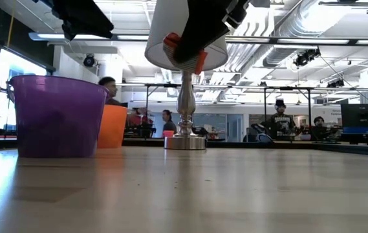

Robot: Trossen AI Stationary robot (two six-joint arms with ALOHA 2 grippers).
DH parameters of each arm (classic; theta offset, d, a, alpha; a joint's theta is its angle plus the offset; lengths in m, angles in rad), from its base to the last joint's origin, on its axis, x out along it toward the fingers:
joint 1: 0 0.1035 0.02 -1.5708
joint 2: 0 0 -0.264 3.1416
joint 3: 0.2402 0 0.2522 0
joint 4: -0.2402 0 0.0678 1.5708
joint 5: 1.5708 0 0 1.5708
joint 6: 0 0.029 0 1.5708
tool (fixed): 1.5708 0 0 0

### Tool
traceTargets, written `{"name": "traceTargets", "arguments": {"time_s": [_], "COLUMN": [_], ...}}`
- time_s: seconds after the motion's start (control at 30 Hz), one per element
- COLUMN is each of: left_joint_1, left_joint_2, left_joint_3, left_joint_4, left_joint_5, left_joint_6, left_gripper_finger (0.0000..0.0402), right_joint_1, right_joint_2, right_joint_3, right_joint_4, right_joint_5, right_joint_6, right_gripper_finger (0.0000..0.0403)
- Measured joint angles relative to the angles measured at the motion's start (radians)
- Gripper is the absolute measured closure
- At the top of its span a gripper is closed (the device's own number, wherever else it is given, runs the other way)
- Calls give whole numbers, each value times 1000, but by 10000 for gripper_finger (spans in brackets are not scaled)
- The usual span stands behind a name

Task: Sort candy
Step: Put the orange chocolate into the black bucket

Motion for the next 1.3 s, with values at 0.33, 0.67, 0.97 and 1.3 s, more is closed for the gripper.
{"name": "traceTargets", "arguments": {"time_s": [0.33, 0.67, 0.97, 1.3], "left_joint_1": [-4, -66, -113, -119], "left_joint_2": [131, 255, 255, 261], "left_joint_3": [0, -1, -1, -1], "left_joint_4": [160, 523, 546, 561], "left_joint_5": [104, 91, 64, 63], "left_joint_6": [84, 292, 303, 299], "left_gripper_finger": [292, 292, 292, 292], "right_joint_1": [0, -29, -27, -28], "right_joint_2": [-42, -52, -52, -51], "right_joint_3": [2, 3, 3, 2], "right_joint_4": [166, 227, 362, 436], "right_joint_5": [88, 293, 336, 285], "right_joint_6": [-159, -274, -381, -417], "right_gripper_finger": [398, 398, 398, 398]}}
